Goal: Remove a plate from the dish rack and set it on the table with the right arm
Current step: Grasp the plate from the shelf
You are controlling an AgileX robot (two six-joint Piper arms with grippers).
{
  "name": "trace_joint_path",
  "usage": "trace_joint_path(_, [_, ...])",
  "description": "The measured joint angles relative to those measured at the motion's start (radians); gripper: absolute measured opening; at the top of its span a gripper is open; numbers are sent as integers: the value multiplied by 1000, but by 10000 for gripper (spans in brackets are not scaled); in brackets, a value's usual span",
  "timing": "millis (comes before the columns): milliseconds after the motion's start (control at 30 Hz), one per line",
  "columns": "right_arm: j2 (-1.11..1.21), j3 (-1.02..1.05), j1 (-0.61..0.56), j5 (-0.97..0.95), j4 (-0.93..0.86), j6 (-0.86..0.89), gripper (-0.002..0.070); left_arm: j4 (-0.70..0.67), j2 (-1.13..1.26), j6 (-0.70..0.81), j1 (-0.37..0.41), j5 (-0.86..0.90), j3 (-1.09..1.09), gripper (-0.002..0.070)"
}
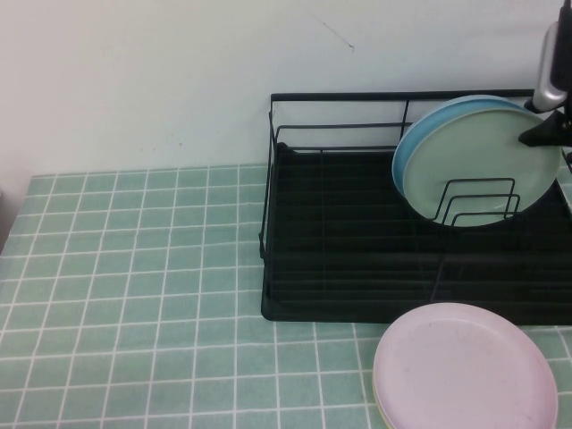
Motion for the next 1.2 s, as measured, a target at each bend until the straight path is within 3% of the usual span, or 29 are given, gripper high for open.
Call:
trace_joint_path(433, [14,-7,-2,14,94,-95,365,0,0,0,0,0,0,-3])
trace_joint_path(1200, [-47,-7,-2,86,10,-55,358,0,0,0,0,0,0,-3])
